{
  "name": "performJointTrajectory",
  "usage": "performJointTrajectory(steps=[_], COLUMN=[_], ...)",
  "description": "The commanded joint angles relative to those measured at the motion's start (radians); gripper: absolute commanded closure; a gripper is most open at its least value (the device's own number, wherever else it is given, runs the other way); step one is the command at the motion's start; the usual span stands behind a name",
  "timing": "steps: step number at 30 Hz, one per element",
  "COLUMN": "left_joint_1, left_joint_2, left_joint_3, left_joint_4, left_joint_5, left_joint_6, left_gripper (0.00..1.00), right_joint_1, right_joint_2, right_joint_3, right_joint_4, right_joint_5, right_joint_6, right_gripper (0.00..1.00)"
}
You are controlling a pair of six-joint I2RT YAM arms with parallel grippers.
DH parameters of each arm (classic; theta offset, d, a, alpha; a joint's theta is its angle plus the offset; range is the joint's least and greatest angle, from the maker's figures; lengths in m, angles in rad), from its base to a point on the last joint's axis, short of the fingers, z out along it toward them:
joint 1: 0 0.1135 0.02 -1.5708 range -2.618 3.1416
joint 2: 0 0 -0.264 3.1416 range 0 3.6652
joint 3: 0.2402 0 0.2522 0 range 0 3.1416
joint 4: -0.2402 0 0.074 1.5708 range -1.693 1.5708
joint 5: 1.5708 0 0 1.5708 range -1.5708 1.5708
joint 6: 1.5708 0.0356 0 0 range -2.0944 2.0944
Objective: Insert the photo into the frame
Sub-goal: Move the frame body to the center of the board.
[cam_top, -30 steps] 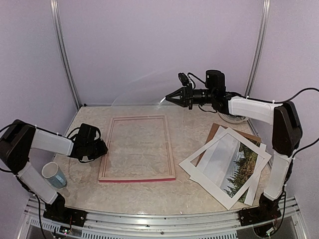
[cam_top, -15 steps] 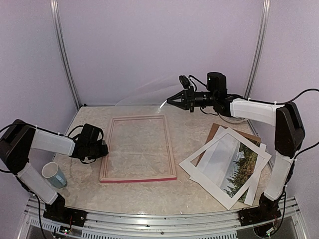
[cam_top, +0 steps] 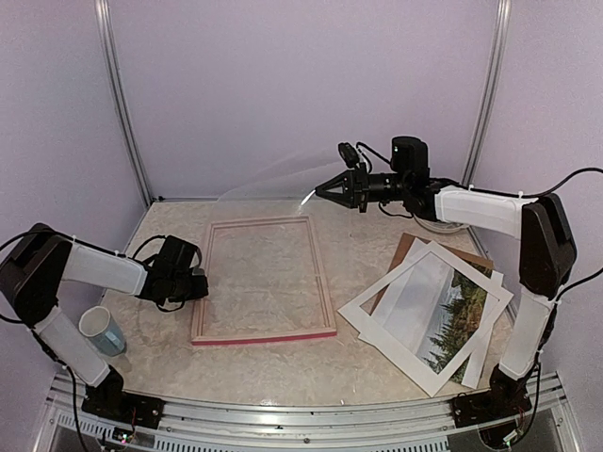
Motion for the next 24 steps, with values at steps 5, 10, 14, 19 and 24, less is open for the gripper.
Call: performJointTrajectory(steps=[5,10,14,19,24], left_joint_1=[-0.037,-0.057,-0.078,-0.101,-0.102], left_joint_2=[-0.005,-0.051,-0.082,-0.108,-0.213], left_joint_3=[-0.019,-0.035,-0.043,-0.061,-0.095], left_joint_4=[-0.029,-0.046,-0.052,-0.079,-0.077], left_joint_5=[0.020,0.030,0.016,0.011,0.010], left_joint_6=[0.016,0.033,0.030,-0.001,-0.040], left_gripper=[0.95,0.95,0.95,0.87,0.67], right_joint_1=[-0.019,-0.029,-0.039,-0.043,-0.042], right_joint_2=[-0.039,-0.046,-0.046,-0.043,-0.030], right_joint_3=[0.026,0.011,-0.007,-0.016,0.000], right_joint_4=[0.032,0.046,0.066,0.087,0.106], right_joint_5=[-0.037,-0.046,-0.056,-0.062,-0.068], right_joint_6=[-0.016,-0.017,-0.012,-0.004,0.001], right_gripper=[0.99,0.99,0.99,0.99,0.99])
